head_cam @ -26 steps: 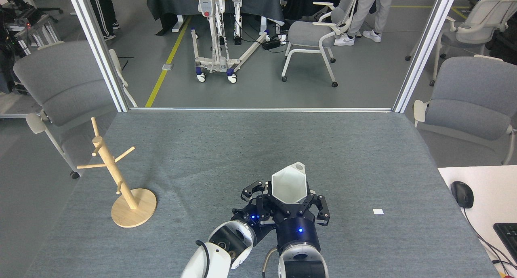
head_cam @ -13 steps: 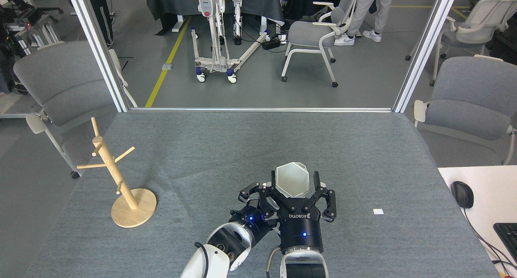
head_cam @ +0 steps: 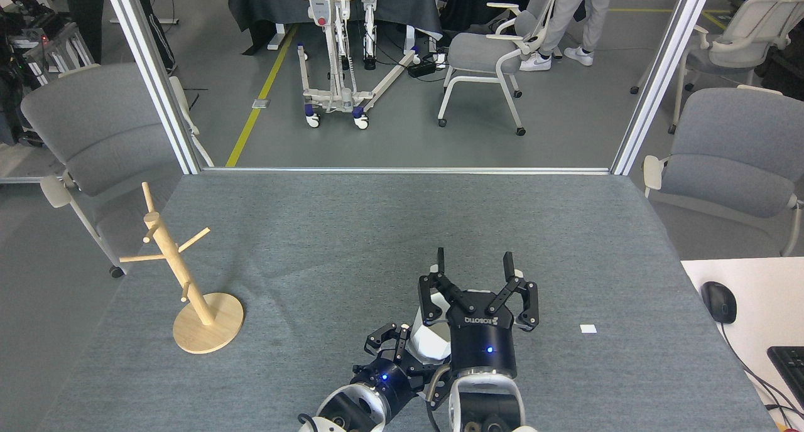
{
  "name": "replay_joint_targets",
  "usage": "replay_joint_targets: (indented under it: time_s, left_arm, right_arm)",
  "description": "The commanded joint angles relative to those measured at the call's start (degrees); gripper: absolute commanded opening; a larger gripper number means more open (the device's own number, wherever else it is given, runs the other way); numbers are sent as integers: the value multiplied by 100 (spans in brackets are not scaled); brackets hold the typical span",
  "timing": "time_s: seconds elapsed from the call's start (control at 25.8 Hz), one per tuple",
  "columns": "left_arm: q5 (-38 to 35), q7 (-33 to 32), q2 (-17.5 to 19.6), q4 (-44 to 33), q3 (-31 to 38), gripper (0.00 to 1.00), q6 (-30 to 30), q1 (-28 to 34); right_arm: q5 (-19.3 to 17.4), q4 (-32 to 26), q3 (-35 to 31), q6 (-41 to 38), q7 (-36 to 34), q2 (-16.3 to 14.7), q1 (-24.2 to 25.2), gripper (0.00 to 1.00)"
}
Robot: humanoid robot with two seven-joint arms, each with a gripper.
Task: Hang cup on storage rack
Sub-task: 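Carry the cup with the left gripper toward the wooden stand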
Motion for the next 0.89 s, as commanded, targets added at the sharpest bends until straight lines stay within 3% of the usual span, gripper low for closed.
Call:
replay_joint_targets:
  time_s: [0.0, 0.12, 0.19, 0.27, 0.35, 0.5, 0.74, 0.85]
  left_arm:
    - [0, 11, 50, -378, 109, 0, 3, 391]
    - [-9, 2, 278, -826, 302, 0, 3, 743]
    - [-17, 2, 463, -1134, 592, 0, 47, 1050]
    - [-26, 11, 648, -1459, 970, 0, 91, 1402]
    - [-26, 63, 894, -1828, 1480, 0, 91, 1719]
    - [-17, 125, 1307, -2118, 2552, 0, 73, 2263]
    - [0, 134, 1298, -2443, 4530, 0, 12, 2553]
    - [27, 81, 1316, -2707, 5154, 0, -94, 2466]
  right_arm:
    - [-490, 17, -1334, -1051, -4, -167, 17, 99]
    - [-1273, 368, -2785, -2958, 23, -650, 114, 100]
    - [-1378, 807, -3523, -4163, 5, -922, 237, 100]
    - [-1370, 1177, -4025, -4823, 5, -993, 386, 100]
    - [-1299, 1458, -4271, -4981, 5, -1002, 580, 100]
    - [-1097, 1370, -4323, -5042, 14, -931, 931, 100]
    - [-1062, 983, -4244, -4981, 14, -914, 1045, 100]
    - [-1027, 790, -4244, -4963, 14, -756, 1098, 99]
